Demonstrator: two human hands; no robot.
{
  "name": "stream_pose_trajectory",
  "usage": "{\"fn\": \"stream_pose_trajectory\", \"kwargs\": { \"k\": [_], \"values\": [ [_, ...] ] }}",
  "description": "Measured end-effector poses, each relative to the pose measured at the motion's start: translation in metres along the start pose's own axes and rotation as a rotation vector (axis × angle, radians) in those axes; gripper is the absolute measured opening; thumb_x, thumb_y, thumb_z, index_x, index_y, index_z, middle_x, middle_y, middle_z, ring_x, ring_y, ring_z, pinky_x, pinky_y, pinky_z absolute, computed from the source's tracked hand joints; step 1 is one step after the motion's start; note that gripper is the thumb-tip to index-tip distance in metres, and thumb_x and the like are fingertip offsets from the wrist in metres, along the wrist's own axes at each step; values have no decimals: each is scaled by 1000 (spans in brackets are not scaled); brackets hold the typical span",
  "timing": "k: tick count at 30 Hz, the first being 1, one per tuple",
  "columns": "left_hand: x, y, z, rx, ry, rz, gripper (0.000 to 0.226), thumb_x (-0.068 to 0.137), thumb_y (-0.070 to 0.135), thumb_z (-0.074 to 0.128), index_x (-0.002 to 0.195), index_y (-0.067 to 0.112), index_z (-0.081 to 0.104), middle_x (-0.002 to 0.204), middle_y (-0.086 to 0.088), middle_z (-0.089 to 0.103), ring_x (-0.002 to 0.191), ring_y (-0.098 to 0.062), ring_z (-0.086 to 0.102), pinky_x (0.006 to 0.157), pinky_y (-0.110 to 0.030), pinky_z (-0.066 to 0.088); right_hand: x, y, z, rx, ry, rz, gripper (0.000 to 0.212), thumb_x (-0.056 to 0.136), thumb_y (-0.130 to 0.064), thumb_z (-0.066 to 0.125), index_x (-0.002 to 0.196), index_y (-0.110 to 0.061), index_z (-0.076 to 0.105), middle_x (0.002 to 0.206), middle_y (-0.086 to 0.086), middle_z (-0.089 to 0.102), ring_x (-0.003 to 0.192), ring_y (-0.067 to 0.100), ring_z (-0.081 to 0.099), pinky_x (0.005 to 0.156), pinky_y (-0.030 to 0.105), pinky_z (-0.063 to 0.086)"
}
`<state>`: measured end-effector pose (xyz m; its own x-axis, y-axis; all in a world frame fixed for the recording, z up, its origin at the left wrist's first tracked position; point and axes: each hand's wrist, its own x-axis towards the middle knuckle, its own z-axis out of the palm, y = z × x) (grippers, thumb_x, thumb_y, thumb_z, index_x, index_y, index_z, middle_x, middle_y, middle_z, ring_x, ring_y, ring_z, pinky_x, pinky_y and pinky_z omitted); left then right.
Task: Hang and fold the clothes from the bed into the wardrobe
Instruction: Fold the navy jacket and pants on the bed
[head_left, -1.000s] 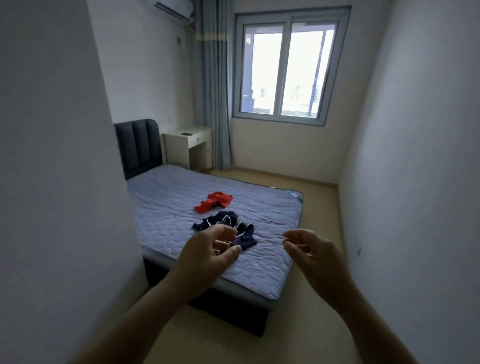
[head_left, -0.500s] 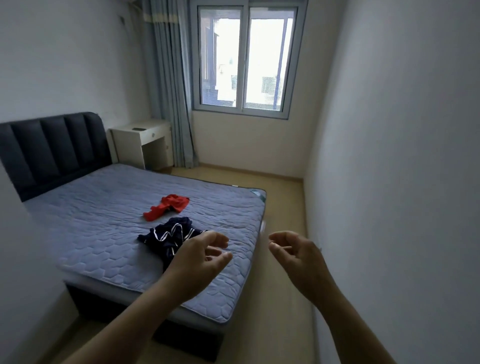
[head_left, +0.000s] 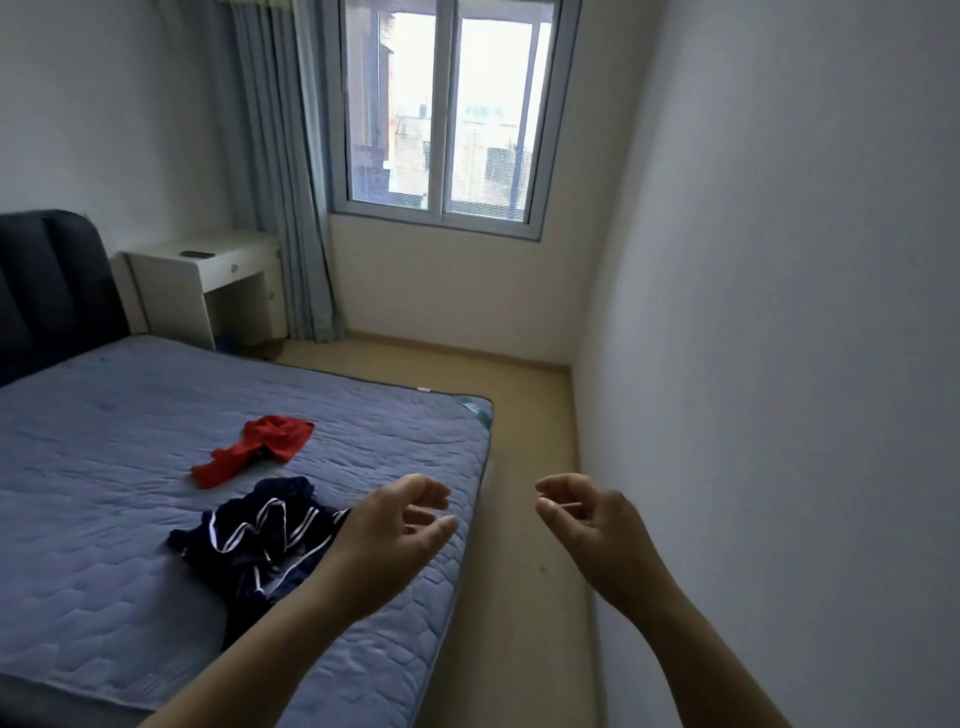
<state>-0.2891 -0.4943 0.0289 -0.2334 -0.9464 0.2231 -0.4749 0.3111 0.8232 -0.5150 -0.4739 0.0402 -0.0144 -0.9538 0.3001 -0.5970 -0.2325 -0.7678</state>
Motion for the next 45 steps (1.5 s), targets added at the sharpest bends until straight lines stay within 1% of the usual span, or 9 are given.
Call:
{"fn": "stream_pose_trajectory", "kwargs": {
  "k": [8,12,17,22,27,32,37,39,45],
  "values": [
    [140,-12,41,49,-8,2,21,86,28,67,105,28,59,101,14,64,93,-3,64,80,-22,55,134,71,-14,39,-19,-2,10,90,-23,65,99,-27,64,88,-19,65,82,-8,63,66,7,49],
    [201,-25,57,63,55,-53,22,86,28,67,107,29,59,102,15,64,94,-3,64,79,-18,54,212,108,-12,43,-104,-42,10,91,-26,64,100,-30,61,90,-17,64,82,-9,61,65,6,48],
    [258,-46,52,69,178,-127,21,86,28,68,105,31,60,100,15,65,93,-1,64,77,-15,52,302,126,3,35,-199,-119,15,90,-26,64,105,-24,65,88,-18,64,83,-13,60,63,5,46],
    [307,-86,39,42,247,-215,19,84,26,70,97,36,59,98,14,67,93,-2,65,78,-16,52,373,138,39,46,-308,-161,18,91,-27,64,109,-23,66,90,-16,65,84,-11,61,67,7,49],
    [362,-137,12,0,315,-263,20,85,25,70,102,31,61,99,12,68,94,-2,65,83,-21,53,442,146,81,23,-349,-182,20,91,-29,63,110,-24,65,93,-14,66,84,-5,63,72,11,52],
    [401,-180,-14,-21,370,-345,19,83,26,71,95,36,60,97,13,69,91,-1,65,81,-17,51,507,142,129,20,-446,-161,19,91,-30,64,108,-25,66,93,-14,67,85,-4,63,73,13,53],
    [418,-217,-30,-10,471,-473,19,82,22,72,92,34,61,94,10,69,87,-5,66,80,-18,51,555,143,187,40,-569,-186,16,90,-28,64,106,-25,67,90,-17,66,82,-9,61,65,6,47],
    [425,-229,-37,7,520,-521,20,81,20,73,92,33,62,93,10,70,85,-3,66,79,-16,51,574,142,209,59,-628,-189,16,90,-27,64,105,-25,68,88,-18,65,81,-11,60,64,5,47],
    [446,-275,-42,-16,765,-679,23,81,12,72,92,30,62,94,5,70,89,-11,67,85,-25,52,648,148,287,85,-850,-278,17,91,-27,64,106,-23,68,90,-17,66,81,-6,61,62,4,44]
  ]
}}
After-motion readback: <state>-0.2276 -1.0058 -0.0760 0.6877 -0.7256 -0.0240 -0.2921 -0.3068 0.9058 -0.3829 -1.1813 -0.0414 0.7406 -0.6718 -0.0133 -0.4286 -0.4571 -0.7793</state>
